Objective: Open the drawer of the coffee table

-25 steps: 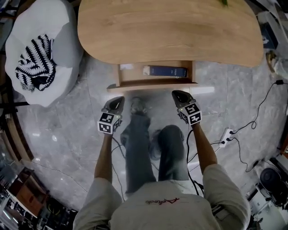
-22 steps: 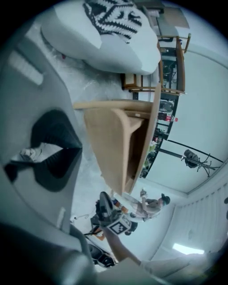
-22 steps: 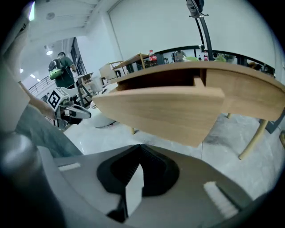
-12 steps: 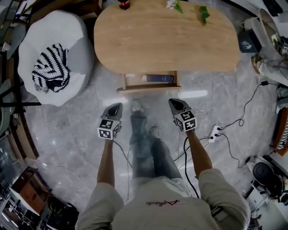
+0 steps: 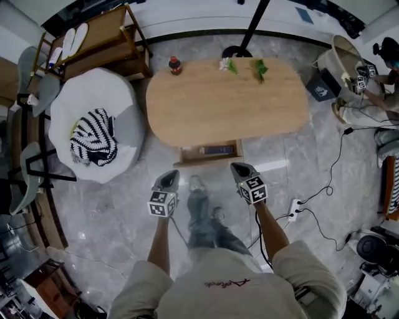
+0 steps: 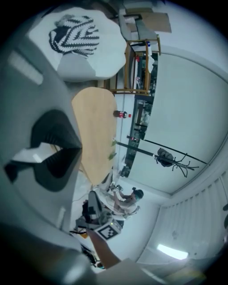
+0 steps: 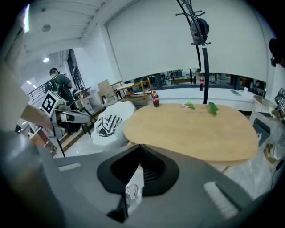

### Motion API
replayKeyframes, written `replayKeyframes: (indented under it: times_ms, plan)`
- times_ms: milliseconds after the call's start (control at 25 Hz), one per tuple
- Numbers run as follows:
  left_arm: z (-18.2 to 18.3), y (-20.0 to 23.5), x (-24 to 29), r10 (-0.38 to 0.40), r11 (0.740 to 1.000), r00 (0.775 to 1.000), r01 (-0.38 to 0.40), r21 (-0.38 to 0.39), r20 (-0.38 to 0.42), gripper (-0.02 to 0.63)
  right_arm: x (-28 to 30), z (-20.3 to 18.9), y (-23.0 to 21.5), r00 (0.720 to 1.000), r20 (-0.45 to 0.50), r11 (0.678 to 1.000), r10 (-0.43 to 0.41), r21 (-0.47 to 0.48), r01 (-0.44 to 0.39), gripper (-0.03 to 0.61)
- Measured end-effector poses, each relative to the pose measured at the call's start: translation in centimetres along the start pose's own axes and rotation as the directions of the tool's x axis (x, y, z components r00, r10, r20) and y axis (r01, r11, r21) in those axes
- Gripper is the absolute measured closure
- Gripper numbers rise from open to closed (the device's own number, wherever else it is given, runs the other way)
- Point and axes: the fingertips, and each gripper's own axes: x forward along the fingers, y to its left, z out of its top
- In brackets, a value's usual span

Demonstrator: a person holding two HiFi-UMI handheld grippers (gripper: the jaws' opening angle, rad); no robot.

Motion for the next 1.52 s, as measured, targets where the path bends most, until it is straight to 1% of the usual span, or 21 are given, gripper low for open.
replayKeyframes:
  times_ms: [160, 360, 600, 800, 1000, 1320, 1520]
  plan:
    - [6.1, -0.5, -1.7, -0.002, 1.000, 0.999, 0.001, 0.025, 0.044, 0.614, -2.1, 5.9, 0.7, 0.999, 0.049, 1.000, -0.010, -0.007, 0.010, 0.574]
    - [13.9, -1.3, -3.1, -0.009, 0.998, 0.995, 0.002, 0.066, 0.103, 0.614, -4.6, 14.6, 1.0, 0.990, 0.143, 0.997, -0.012, -0.069, 0.022, 0.574]
    - [21.0, -1.9, -6.1, -0.045, 0.992, 0.981, 0.020, 0.128, 0.191, 0.614, -7.7, 22.9, 2.8, 0.961, 0.273, 0.985, -0.054, -0.146, 0.097, 0.574]
    - [27.1, -1.8, -9.5, -0.055, 0.979, 0.964, 0.000, 0.205, 0.260, 0.614, -10.6, 28.5, 4.4, 0.930, 0.361, 0.974, -0.067, -0.177, 0.139, 0.574]
    - [32.3, -1.5, -11.8, -0.065, 0.961, 0.946, -0.027, 0.276, 0.318, 0.614, -12.9, 33.0, 4.9, 0.893, 0.441, 0.966, -0.089, -0.182, 0.186, 0.574]
    - [37.5, -3.4, -12.8, -0.061, 0.945, 0.920, -0.071, 0.319, 0.387, 0.614, -16.7, 37.8, 4.0, 0.834, 0.544, 0.958, -0.088, -0.183, 0.220, 0.574]
    - [38.6, -5.1, -12.2, -0.058, 0.945, 0.913, -0.080, 0.316, 0.405, 0.614, -18.0, 38.8, 3.4, 0.826, 0.559, 0.956, -0.066, -0.202, 0.212, 0.574]
